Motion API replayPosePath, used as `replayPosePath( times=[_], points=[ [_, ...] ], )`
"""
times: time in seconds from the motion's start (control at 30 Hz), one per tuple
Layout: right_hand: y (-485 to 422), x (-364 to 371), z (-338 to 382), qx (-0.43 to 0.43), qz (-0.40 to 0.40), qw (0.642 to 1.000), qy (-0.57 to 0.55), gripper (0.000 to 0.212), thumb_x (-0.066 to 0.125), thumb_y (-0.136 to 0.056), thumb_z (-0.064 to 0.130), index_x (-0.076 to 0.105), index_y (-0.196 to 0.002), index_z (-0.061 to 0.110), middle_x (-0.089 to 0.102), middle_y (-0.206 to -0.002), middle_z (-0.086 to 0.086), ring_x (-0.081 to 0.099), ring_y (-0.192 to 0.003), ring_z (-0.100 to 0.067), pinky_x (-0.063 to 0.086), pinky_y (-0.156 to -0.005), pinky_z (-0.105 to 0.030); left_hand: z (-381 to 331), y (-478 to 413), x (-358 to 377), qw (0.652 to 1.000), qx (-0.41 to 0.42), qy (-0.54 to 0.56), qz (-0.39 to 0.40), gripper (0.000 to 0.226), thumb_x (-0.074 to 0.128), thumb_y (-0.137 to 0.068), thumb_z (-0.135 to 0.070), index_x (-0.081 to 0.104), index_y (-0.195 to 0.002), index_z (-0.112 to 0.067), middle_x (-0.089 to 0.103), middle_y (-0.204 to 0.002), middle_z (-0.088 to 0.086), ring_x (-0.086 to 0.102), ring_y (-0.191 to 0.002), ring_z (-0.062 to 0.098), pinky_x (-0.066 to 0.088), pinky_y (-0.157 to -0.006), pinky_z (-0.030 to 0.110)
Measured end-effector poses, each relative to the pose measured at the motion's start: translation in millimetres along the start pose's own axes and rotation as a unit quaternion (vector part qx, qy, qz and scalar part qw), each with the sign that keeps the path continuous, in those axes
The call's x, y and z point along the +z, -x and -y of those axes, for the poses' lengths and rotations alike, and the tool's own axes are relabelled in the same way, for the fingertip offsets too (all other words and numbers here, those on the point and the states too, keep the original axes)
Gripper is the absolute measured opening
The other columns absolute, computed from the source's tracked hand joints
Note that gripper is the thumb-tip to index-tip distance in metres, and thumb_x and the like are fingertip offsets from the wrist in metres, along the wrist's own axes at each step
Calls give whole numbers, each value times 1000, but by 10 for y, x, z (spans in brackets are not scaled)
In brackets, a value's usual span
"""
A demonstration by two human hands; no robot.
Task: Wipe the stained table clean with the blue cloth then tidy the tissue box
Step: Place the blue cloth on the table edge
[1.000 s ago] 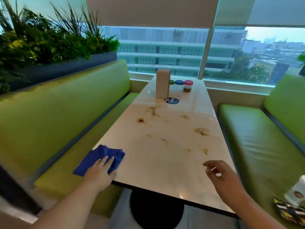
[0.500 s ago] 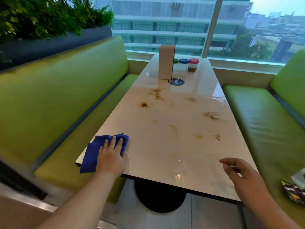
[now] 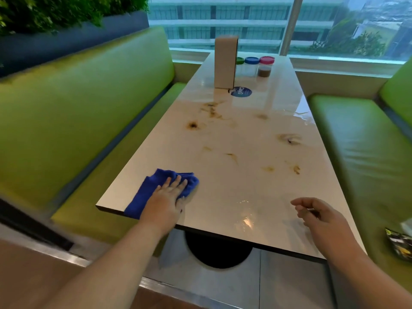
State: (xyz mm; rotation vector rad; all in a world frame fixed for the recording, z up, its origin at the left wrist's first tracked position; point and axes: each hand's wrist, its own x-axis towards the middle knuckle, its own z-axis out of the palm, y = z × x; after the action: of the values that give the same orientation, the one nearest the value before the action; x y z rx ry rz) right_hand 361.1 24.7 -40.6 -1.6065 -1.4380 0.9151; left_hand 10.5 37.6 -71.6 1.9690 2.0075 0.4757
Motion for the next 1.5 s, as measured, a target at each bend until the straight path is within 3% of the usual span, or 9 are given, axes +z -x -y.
replayPosePath(
  times=[0.37,0.5,0.63,0.83,0.93,1.03,1.13,1.3,1.5],
  points=[
    [-11,-214,-158,6,4,1000,-6,20,57,-93,13,70,-90,28,66,-100,8,59,-96,-15,48,-88,-33,-195,64,53,1000,3,-20,4,55,28,-92,-37,26,-146,-27,16,-156,-10,9,-146,14,5,-117,34],
    [-26,-290,-94,-72,-34,994,80,22,59,-91,11,68,-86,31,63,-92,19,57,-89,0,40,-75,-4,-307,26,60,996,-60,-59,-11,51,31,-100,-29,17,-149,-25,9,-158,-5,5,-147,19,6,-118,40],
    [-76,-359,-83,-99,-11,967,236,25,54,-95,20,66,-115,28,61,-119,12,56,-107,-7,42,-94,-20,-379,113,90,999,16,-43,26,51,30,-100,-33,19,-148,-27,11,-157,-11,5,-146,13,5,-118,36],
    [-105,-434,-174,-60,84,912,396,43,45,-97,29,46,-140,27,42,-145,13,46,-126,-11,35,-105,-25,-540,26,-40,978,-125,133,-106,35,43,-98,-15,53,-130,-11,63,-114,13,58,-109,30,45,-91,36],
    [-80,-417,-177,-63,69,918,385,42,46,-97,29,47,-139,28,43,-144,15,48,-124,-10,36,-104,-25,-828,0,-37,958,-130,244,-73,32,42,-99,-17,57,-125,-8,62,-100,8,60,-98,25,42,-78,22],
    [-72,-400,-183,-65,61,920,382,42,46,-97,29,48,-139,28,44,-143,16,50,-122,-10,38,-102,-24,-1013,38,163,981,-39,188,35,41,38,-100,-19,41,-141,-19,36,-149,5,27,-140,19,18,-111,21],
    [-83,-411,-199,-67,69,919,383,42,47,-96,29,48,-139,28,44,-143,16,51,-121,-11,40,-102,-26,-887,-45,262,996,17,-17,89,50,27,-101,-31,13,-149,-33,0,-158,-11,-7,-146,14,-5,-117,40],
    [-58,-405,-239,-65,69,923,374,43,46,-97,28,47,-139,28,41,-145,16,49,-124,-12,39,-106,-29,-964,-9,312,982,8,-148,119,53,14,-99,-44,-21,-138,-39,-23,-153,-14,-19,-144,19,-9,-117,45],
    [-36,-419,-238,-64,79,919,380,44,43,-98,28,42,-142,29,36,-149,17,47,-126,-11,36,-108,-29,-836,-30,275,985,-26,-150,85,52,14,-98,-46,-18,-139,-43,-19,-155,-14,-16,-145,17,-8,-117,45]
  ],
)
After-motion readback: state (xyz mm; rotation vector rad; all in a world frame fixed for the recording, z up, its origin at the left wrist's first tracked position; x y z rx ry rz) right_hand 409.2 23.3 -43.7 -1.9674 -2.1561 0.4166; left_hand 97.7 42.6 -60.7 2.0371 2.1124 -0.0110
